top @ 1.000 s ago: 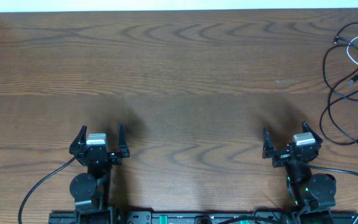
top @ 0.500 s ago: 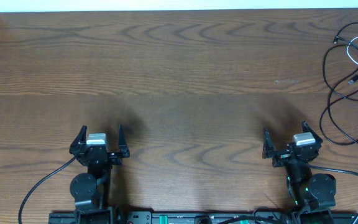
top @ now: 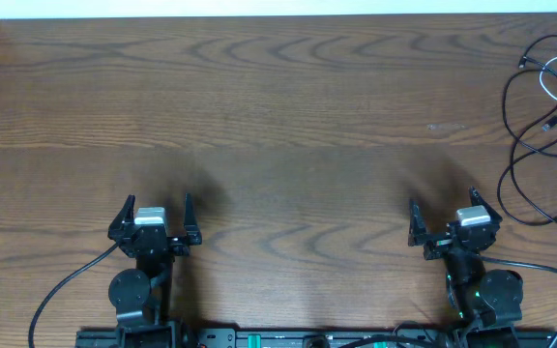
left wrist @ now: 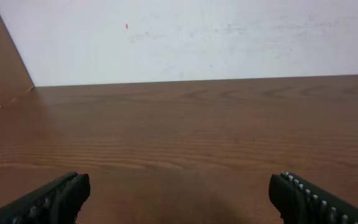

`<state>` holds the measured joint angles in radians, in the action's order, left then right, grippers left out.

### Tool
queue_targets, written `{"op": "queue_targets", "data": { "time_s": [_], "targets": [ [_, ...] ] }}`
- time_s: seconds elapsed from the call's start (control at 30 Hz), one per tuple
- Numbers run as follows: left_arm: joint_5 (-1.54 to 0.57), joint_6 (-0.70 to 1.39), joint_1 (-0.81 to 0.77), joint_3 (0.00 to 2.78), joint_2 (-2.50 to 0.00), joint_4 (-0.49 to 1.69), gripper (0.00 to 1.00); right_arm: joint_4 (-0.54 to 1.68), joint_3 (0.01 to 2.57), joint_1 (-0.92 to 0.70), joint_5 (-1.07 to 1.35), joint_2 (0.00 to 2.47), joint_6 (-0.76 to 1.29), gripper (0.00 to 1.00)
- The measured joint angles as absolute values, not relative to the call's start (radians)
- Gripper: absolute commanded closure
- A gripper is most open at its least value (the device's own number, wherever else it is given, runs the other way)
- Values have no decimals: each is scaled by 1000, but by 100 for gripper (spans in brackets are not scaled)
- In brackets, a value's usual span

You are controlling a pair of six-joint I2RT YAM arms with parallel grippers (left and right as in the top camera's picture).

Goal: Untangle cables

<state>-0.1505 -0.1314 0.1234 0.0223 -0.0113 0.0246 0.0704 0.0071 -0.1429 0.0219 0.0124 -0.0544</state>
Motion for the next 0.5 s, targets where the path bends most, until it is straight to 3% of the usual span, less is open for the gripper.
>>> {"op": "queue_targets", "data": {
  "time_s": [0.5],
  "targets": [
    [-150, -131, 123, 22, -11, 25, 2, 70, 7, -143, 22, 13, -54, 1]
  ]
}}
